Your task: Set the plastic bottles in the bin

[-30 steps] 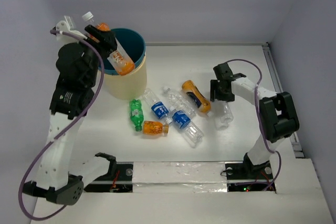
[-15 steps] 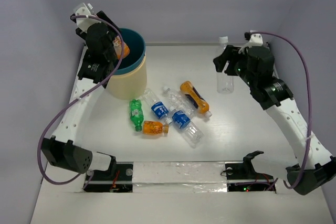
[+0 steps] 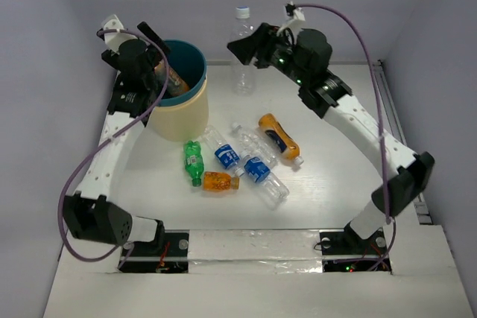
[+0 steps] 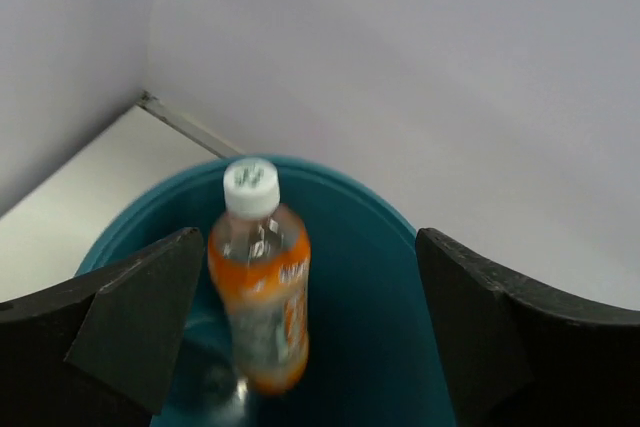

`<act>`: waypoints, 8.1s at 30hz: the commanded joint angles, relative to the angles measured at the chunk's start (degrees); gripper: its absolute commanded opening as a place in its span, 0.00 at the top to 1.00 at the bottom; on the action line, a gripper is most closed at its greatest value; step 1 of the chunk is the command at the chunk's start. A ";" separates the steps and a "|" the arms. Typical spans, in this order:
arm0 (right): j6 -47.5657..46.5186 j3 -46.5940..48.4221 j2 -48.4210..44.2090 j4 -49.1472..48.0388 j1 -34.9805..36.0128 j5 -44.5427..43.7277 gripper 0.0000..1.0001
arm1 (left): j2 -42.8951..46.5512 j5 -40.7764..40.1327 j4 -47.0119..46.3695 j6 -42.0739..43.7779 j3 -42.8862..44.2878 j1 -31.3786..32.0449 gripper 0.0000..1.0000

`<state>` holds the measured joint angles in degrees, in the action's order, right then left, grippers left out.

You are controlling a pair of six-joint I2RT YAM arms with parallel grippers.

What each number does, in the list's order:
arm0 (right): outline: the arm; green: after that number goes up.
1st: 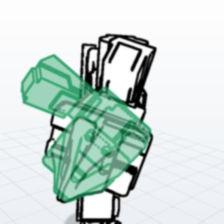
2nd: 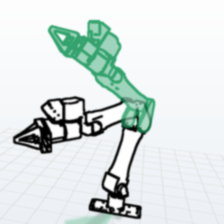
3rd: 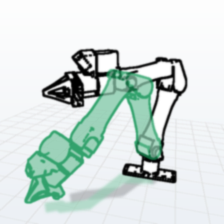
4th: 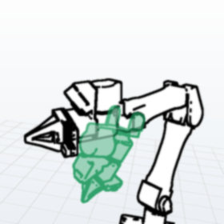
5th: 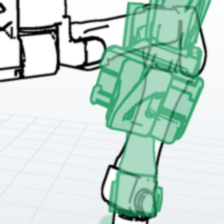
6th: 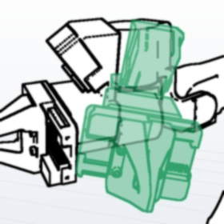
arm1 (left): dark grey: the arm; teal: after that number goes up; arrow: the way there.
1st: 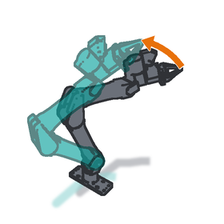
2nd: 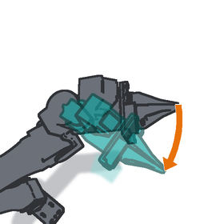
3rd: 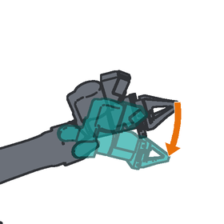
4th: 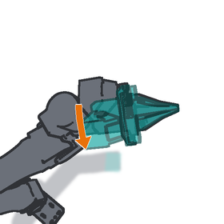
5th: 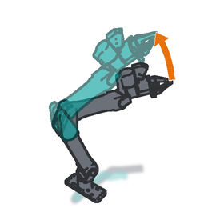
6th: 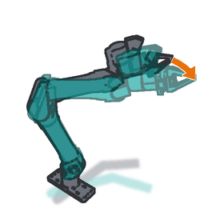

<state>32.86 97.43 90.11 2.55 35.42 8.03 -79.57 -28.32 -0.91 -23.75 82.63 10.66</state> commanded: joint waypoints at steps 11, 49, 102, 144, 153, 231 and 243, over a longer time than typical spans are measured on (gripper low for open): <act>1.95 38.51 30.90 -10.99 9.32 -4.33 0.36 | 37.45 27.34 16.89 -8.68 -33.57 -0.11 0.49; -12.90 -37.49 -13.31 3.76 -8.25 -8.65 0.17 | 14.45 20.76 2.67 -18.00 -52.49 7.27 0.14; -20.38 -18.23 -2.62 18.30 -11.16 -13.83 0.43 | 10.86 -1.10 8.13 -1.50 8.15 8.86 0.61; -1.48 50.58 42.25 -8.09 8.70 -16.21 0.29 | 45.56 37.45 14.44 -17.39 -50.55 1.12 0.30; -10.62 47.25 35.68 -6.16 10.37 -14.89 0.01 | 38.71 36.58 9.52 -19.32 -50.38 8.49 0.19; -18.19 -22.01 2.72 8.98 0.35 -7.68 0.34 | 1.18 -9.46 9.36 3.70 15.19 8.07 0.59; -11.95 -14.22 -7.31 3.26 0.35 2.86 0.34 | -8.06 -17.04 5.65 10.75 15.28 4.64 0.24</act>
<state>18.15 77.36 83.22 10.46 35.97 7.20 -88.90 -43.57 7.14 -14.09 96.03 16.49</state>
